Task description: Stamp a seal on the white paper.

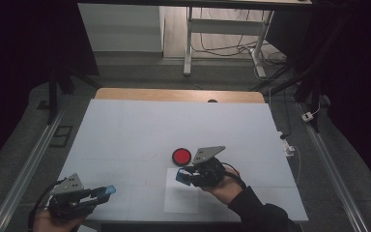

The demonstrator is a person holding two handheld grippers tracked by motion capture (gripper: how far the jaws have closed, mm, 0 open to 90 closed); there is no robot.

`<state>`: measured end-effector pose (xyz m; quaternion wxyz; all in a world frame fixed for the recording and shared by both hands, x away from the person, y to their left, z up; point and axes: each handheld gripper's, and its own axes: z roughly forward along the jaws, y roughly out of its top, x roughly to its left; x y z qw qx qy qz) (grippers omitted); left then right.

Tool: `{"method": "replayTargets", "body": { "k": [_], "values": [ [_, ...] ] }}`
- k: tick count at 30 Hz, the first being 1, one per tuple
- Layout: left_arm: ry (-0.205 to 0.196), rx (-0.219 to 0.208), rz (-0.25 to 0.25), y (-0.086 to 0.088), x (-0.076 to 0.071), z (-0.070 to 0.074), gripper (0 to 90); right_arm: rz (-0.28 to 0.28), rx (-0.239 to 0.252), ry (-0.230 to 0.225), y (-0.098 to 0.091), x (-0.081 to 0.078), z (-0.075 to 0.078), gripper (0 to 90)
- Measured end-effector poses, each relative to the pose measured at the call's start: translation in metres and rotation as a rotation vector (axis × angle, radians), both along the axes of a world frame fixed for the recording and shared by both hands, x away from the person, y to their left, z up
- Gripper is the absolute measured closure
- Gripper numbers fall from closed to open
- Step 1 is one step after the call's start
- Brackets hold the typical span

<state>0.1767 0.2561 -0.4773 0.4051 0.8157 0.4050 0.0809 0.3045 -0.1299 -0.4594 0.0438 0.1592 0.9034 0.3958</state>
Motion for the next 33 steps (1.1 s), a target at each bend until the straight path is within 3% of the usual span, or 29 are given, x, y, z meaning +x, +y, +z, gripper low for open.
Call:
{"method": "replayTargets", "body": {
  "k": [9, 33],
  "values": [
    [0.003, -0.001, -0.002, 0.000, 0.000, 0.000, 68.7, 0.036, -0.066, -0.010, 0.007, -0.002, -0.013, 69.9],
    [0.004, -0.001, -0.007, 0.000, 0.000, 0.000, 68.7, 0.026, -0.081, 0.007, 0.010, 0.007, -0.035, 69.8]
  ]
}}
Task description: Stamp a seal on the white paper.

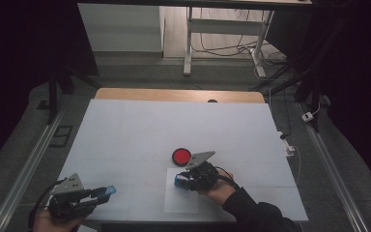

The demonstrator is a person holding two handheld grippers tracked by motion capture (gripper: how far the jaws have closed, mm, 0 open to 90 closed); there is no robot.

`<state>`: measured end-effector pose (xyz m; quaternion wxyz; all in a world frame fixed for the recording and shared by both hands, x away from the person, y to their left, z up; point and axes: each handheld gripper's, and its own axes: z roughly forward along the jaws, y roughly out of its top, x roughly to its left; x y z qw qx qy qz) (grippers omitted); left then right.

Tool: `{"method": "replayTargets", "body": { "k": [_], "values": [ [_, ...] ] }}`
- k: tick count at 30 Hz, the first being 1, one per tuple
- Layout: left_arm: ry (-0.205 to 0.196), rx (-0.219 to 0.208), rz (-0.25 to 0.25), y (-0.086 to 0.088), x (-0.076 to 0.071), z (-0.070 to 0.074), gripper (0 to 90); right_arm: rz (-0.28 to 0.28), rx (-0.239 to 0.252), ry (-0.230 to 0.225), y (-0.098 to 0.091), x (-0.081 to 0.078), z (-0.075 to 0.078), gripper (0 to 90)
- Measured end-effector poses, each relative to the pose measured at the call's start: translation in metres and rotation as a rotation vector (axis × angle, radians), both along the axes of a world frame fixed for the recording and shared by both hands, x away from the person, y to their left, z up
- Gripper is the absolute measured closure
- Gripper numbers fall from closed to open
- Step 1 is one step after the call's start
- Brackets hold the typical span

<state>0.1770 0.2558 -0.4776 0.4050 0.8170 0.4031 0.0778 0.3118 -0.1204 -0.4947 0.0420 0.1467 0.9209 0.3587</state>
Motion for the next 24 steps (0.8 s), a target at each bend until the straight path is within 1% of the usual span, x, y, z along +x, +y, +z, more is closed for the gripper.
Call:
{"method": "replayTargets", "body": {
  "k": [1, 6, 8, 11, 14, 16, 20, 24],
  "values": [
    [0.000, 0.000, -0.001, 0.0000, 0.0000, 0.0000, 68.7, 0.001, -0.005, 0.001, -0.0002, 0.0004, -0.0007, 69.8],
    [0.000, 0.001, 0.000, -0.0001, 0.0001, 0.0000, 68.7, 0.001, 0.012, 0.010, -0.0024, 0.0010, -0.0031, 69.9],
    [0.000, 0.002, -0.001, -0.0002, 0.0000, 0.0000, 68.7, -0.001, 0.010, 0.014, -0.0025, 0.0010, -0.0032, 70.0],
    [0.001, 0.002, 0.000, -0.0002, 0.0001, 0.0000, 68.7, 0.004, 0.006, 0.003, -0.0022, -0.0003, -0.0037, 70.1],
    [0.002, 0.003, 0.001, -0.0003, 0.0001, -0.0001, 68.7, 0.002, 0.004, 0.005, -0.0027, -0.0004, -0.0039, 70.2],
    [0.003, 0.003, 0.002, -0.0003, 0.0002, -0.0001, 68.7, -0.009, 0.022, 0.015, -0.0029, -0.0006, -0.0050, 70.3],
    [0.004, 0.004, 0.001, -0.0004, 0.0003, -0.0001, 68.7, -0.012, 0.021, 0.011, -0.0032, -0.0010, -0.0053, 70.4],
    [0.005, 0.004, 0.002, -0.0003, 0.0004, -0.0002, 68.7, -0.006, 0.008, -0.012, -0.0025, -0.0027, -0.0050, 70.4]
  ]
}}
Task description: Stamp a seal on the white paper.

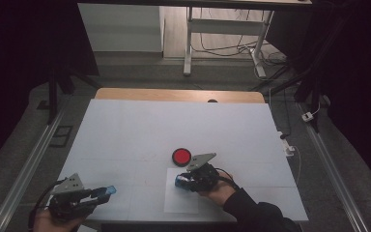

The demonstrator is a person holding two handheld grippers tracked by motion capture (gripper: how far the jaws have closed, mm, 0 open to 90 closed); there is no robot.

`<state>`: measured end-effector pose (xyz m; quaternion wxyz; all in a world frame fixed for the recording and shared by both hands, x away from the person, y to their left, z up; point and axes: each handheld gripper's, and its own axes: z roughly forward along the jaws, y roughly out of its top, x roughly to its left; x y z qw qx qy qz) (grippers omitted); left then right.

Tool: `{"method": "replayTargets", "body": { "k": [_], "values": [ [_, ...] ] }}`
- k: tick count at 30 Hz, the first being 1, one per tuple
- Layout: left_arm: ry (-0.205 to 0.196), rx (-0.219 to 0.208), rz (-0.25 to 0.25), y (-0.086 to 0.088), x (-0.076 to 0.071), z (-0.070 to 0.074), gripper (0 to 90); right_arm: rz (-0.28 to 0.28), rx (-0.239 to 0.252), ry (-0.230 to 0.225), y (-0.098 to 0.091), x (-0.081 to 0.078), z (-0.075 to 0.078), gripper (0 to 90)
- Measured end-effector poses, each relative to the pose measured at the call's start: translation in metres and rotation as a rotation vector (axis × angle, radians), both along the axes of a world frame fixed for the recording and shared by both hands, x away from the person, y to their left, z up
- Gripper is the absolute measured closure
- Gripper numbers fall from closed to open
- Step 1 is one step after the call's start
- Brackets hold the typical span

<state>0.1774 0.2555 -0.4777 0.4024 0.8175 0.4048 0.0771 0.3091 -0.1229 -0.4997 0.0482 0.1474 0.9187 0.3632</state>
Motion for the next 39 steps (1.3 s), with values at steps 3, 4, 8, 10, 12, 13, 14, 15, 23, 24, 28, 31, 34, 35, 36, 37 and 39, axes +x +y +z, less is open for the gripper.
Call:
{"method": "replayTargets", "body": {
  "k": [3, 4, 8, 10, 12, 13, 14, 15, 23, 24, 28, 31, 34, 35, 36, 37, 39],
  "values": [
    [0.000, 0.001, 0.000, 0.000, 0.000, 0.000, 68.7, 0.002, -0.009, -0.016, 0.001, -0.002, 0.000, 70.4],
    [0.000, 0.000, 0.000, 0.000, 0.000, 0.000, 68.7, 0.001, -0.012, -0.021, 0.002, -0.003, 0.000, 70.4],
    [0.001, 0.000, 0.000, 0.000, 0.000, 0.000, 68.7, 0.012, -0.030, -0.056, 0.004, -0.007, 0.001, 70.4],
    [0.002, 0.000, 0.001, 0.000, 0.000, 0.000, 68.7, 0.011, -0.040, -0.071, 0.006, -0.009, 0.001, 70.4],
    [0.003, 0.000, 0.001, 0.000, 0.000, 0.000, 68.7, 0.014, -0.051, -0.091, 0.007, -0.012, 0.002, 70.4],
    [0.003, 0.000, 0.000, 0.000, 0.000, 0.000, 68.7, 0.016, -0.057, -0.102, 0.008, -0.013, 0.002, 70.4],
    [0.003, 0.000, 0.000, 0.000, 0.001, 0.000, 68.7, 0.019, -0.061, -0.108, 0.008, -0.014, 0.002, 70.4],
    [0.004, 0.000, 0.000, 0.000, 0.001, 0.000, 68.7, 0.020, -0.066, -0.110, 0.009, -0.014, 0.002, 70.4],
    [0.006, 0.000, 0.001, 0.000, 0.001, 0.000, 68.7, -0.016, 0.000, 0.001, 0.001, -0.001, 0.000, 70.4],
    [0.007, -0.001, 0.002, 0.000, 0.001, 0.000, 68.7, -0.025, 0.011, 0.022, 0.001, 0.000, 0.000, 70.4],
    [0.008, 0.001, 0.000, 0.000, 0.001, 0.000, 68.7, -0.044, 0.046, 0.089, -0.003, 0.008, -0.002, 70.4],
    [0.007, 0.000, 0.001, 0.000, 0.001, 0.000, 68.7, -0.050, 0.058, 0.118, -0.005, 0.011, -0.002, 70.5],
    [0.007, 0.000, 0.001, 0.000, 0.001, 0.000, 68.7, -0.043, 0.051, 0.092, -0.004, 0.008, -0.002, 70.4],
    [0.008, 0.001, 0.000, 0.000, 0.001, 0.000, 68.7, -0.040, 0.041, 0.074, -0.003, 0.006, -0.002, 70.4],
    [0.008, 0.000, 0.000, 0.000, 0.001, 0.000, 68.7, -0.033, 0.032, 0.053, -0.001, 0.004, -0.002, 70.4],
    [0.008, 0.001, 0.000, 0.000, 0.001, 0.000, 68.7, -0.030, 0.022, 0.035, 0.000, 0.002, -0.001, 70.4],
    [0.007, 0.000, 0.001, 0.000, 0.001, 0.000, 68.7, -0.015, -0.004, -0.004, 0.002, -0.002, 0.000, 70.4]
  ]
}}
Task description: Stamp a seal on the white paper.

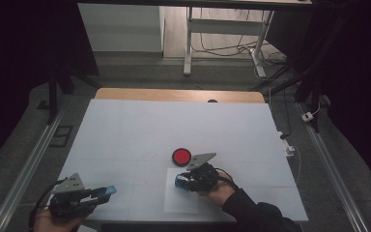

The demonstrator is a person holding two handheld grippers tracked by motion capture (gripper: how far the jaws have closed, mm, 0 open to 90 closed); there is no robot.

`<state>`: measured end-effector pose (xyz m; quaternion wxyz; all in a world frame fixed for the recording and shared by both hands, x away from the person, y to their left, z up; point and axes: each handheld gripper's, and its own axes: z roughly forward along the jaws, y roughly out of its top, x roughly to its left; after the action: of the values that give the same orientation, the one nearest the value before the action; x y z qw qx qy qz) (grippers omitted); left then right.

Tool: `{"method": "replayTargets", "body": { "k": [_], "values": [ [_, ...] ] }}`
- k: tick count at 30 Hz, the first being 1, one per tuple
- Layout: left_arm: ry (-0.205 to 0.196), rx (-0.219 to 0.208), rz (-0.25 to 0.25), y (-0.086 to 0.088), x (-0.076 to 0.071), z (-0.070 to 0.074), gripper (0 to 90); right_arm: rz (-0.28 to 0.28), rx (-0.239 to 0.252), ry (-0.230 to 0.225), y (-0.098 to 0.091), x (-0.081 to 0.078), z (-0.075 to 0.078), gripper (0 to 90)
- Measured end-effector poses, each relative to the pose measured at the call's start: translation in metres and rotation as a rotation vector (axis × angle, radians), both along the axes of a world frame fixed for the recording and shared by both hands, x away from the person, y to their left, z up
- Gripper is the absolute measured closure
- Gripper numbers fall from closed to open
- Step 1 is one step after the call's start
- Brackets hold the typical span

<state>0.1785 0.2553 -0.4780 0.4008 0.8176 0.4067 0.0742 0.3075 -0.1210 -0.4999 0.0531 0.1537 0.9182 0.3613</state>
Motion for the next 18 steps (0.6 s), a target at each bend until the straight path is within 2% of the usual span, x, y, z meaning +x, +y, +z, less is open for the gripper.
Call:
{"method": "replayTargets", "body": {
  "k": [4, 12, 18],
  "values": [
    [0.000, 0.000, 0.000, -0.0001, 0.0001, 0.0000, 68.7, 0.014, -0.026, -0.048, 0.0031, -0.0050, 0.0008, 70.3],
    [-0.001, -0.001, -0.006, 0.0002, 0.0000, 0.0001, 68.7, -0.004, -0.020, -0.005, 0.0026, -0.0019, 0.0021, 70.1],
    [-0.004, -0.002, -0.008, 0.0002, -0.0002, 0.0002, 68.7, -0.011, -0.024, 0.001, 0.0032, -0.0008, 0.0033, 69.9]
  ]
}}
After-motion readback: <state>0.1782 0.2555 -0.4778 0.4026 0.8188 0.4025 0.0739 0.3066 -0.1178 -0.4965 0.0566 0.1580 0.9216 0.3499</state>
